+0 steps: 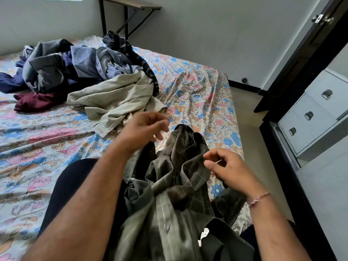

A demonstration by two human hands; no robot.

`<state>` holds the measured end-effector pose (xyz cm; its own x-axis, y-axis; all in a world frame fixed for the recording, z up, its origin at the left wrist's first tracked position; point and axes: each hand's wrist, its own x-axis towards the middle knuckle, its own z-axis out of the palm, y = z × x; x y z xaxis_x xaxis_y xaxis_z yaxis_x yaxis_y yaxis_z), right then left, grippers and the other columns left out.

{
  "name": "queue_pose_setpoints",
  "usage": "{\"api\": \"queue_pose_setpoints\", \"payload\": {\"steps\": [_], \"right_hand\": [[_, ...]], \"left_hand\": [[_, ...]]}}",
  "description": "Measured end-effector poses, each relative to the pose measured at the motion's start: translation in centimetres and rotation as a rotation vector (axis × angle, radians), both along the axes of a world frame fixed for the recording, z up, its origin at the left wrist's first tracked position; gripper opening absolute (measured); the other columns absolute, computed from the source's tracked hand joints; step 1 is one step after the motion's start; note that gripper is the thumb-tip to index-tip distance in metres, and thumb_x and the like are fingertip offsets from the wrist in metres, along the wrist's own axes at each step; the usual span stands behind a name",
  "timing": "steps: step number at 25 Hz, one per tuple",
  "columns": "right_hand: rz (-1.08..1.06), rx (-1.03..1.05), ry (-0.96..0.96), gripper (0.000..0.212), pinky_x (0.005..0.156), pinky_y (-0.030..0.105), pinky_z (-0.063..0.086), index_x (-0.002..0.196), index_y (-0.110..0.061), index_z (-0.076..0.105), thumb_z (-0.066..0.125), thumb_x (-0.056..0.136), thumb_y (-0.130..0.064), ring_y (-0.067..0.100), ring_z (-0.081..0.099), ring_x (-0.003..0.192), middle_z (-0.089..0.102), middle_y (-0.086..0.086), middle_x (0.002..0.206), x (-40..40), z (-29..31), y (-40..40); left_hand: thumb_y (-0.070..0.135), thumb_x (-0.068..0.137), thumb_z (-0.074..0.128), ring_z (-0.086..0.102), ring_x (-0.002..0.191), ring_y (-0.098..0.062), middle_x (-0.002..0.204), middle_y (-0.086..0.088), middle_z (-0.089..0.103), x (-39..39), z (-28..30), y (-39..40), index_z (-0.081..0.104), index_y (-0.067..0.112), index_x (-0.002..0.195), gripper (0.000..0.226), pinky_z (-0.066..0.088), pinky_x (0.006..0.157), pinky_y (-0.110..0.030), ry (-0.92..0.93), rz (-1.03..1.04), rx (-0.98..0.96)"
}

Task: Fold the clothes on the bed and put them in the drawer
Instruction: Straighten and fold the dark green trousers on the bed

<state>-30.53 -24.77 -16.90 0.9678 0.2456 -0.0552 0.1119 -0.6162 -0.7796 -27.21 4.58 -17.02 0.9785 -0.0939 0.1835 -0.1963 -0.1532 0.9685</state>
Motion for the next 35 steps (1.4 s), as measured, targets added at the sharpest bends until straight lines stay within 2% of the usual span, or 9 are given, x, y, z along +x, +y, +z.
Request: {"api": "queue_pose_setpoints", "payload": {"steps": [5,7,11,16,20,24,27,30,35], "right_hand": [[-0.373,0.028,0.134,0.063,0.101,0.041,0.052,0.151,-0.03,0.038,0.07,0.096,-0.035,0.023,0.061,0.121,0.057,-0.004,0.137,6.1,-6.3,1.7],[-0.298,0.169,0.273,0.044,0.099,0.04,0.053,0.14,-0.022,0.057,0.069,0.098,-0.023,0.03,0.064,0.117,0.067,-0.002,0.121,7.9,-7.7,2.6],[0.054,0.004,-0.228,0.041,0.112,0.017,0.037,0.134,-0.012,0.066,0.067,0.094,-0.008,0.025,0.059,0.128,0.066,0.008,0.133,6.6,-7.1,7.0],[0.22,0.157,-0.493,0.045,0.107,0.027,0.046,0.128,-0.017,0.067,0.065,0.089,0.006,0.011,0.06,0.122,0.062,-0.002,0.134,2.5,-6.7,10.0],[-0.165,0.08,0.008,0.029,0.086,0.025,0.054,0.117,-0.031,0.066,0.076,0.091,-0.024,0.007,0.066,0.096,0.067,-0.014,0.112,4.2,-8.0,5.9],[-0.077,-0.153,0.088,0.004,0.069,0.026,0.048,0.095,-0.022,0.074,0.07,0.095,-0.021,0.009,0.067,0.077,0.072,-0.009,0.082,4.4,-9.0,4.4],[-0.452,0.191,-0.092,0.024,0.075,0.037,0.059,0.091,-0.027,0.073,0.058,0.096,-0.01,0.017,0.068,0.08,0.074,-0.005,0.084,6.7,-7.0,3.1],[-0.281,0.368,-0.399,0.016,0.085,0.038,0.058,0.096,-0.03,0.074,0.067,0.092,-0.017,0.014,0.066,0.084,0.075,0.004,0.089,9.8,-0.8,0.7],[0.097,-0.768,-0.318,0.017,0.064,0.033,0.046,0.077,-0.035,0.063,0.079,0.083,-0.033,0.021,0.066,0.081,0.062,-0.007,0.076,13.3,5.8,-2.0]], "left_hand": [[0.036,0.095,0.073,0.074,0.082,-0.016,0.093,0.002,0.076,3.1,-3.5,-4.5,0.055,0.021,0.14,0.051,0.058,0.081,-0.033,0.169,-0.036,0.612],[0.037,0.095,0.071,0.071,0.094,-0.02,0.107,-0.002,0.074,4.1,-3.9,-5.6,0.047,0.02,0.15,0.062,0.057,0.087,-0.037,0.123,0.025,0.623],[0.045,0.095,0.068,0.062,0.12,-0.022,0.136,-0.008,0.062,8.5,-2.4,-3.7,0.052,0.019,0.149,0.062,0.052,0.105,-0.044,-0.111,0.126,0.502],[0.038,0.088,0.076,0.069,0.091,-0.024,0.088,0.002,0.071,11.0,-3.2,0.5,0.075,0.025,0.092,0.013,0.052,0.08,-0.032,0.074,-0.193,1.105],[0.036,0.086,0.079,0.062,0.092,-0.021,0.094,0.005,0.065,9.9,-4.2,2.5,0.069,0.032,0.097,0.015,0.049,0.082,-0.031,0.185,-0.186,1.131],[0.006,0.089,0.068,0.068,0.088,-0.012,0.097,0.009,0.076,9.4,-2.7,4.1,0.077,0.035,0.094,0.031,0.056,0.09,-0.027,0.1,-0.057,0.72],[-0.004,0.089,0.057,0.071,0.106,-0.015,0.116,0.0,0.077,8.5,-0.6,4.2,0.082,0.034,0.102,0.047,0.057,0.101,-0.038,-0.06,0.141,0.152],[-0.012,0.087,0.052,0.065,0.123,-0.027,0.138,-0.017,0.066,7.5,2.5,5.5,0.067,0.007,0.134,0.053,0.052,0.108,-0.042,-0.182,0.126,-0.345],[-0.013,0.085,0.048,0.065,0.115,-0.03,0.131,-0.018,0.065,6.6,2.6,11.9,0.056,0.008,0.145,0.064,0.056,0.103,-0.044,-0.23,0.236,-0.554]]}}
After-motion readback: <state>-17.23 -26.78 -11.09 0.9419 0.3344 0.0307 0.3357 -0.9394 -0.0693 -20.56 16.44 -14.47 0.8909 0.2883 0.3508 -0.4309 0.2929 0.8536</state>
